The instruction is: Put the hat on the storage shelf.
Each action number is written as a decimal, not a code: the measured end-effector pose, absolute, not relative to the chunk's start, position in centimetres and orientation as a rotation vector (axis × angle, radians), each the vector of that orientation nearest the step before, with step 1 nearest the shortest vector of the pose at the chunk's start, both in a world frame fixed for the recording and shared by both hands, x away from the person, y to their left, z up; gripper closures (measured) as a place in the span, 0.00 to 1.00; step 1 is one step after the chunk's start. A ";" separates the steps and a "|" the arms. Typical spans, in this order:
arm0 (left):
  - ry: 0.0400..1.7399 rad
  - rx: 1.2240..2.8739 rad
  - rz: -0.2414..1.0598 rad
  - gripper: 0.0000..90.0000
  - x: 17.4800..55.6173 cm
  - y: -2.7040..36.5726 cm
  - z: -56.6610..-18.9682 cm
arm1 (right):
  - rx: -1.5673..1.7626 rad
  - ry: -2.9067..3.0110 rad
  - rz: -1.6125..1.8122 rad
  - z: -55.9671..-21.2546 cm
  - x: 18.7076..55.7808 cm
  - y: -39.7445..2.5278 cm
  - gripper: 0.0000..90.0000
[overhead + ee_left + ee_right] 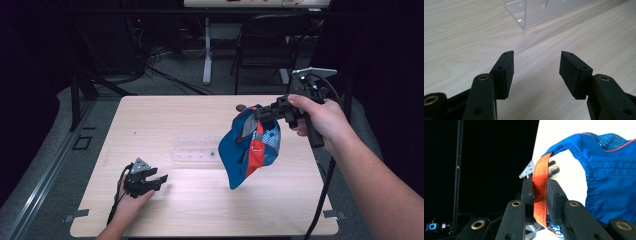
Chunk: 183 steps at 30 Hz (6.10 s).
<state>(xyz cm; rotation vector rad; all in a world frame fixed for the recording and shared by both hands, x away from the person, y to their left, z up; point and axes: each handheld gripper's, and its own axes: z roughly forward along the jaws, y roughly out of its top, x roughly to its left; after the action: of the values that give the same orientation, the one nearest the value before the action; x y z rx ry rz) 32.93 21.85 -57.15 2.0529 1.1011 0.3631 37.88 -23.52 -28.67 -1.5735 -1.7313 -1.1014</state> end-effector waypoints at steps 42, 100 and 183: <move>0.559 1.936 0.517 0.81 28.3 5.8 -49.1 | -1.542 -1.732 -1.201 -29.0 41.3 -19.8 0.87; 0.670 1.959 0.469 0.98 33.3 10.0 -50.6 | -1.582 -1.728 -1.180 -32.2 43.9 -18.5 0.87; 0.795 1.994 0.406 0.66 33.7 12.5 -53.3 | -1.763 -1.797 -1.064 -36.7 43.3 -21.4 0.73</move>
<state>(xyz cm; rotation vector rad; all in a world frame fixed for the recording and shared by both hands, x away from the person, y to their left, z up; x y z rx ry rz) 33.74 12.47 -53.27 1.9938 0.7947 0.4063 43.30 -21.44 -36.71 -1.7635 -1.7974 -1.0640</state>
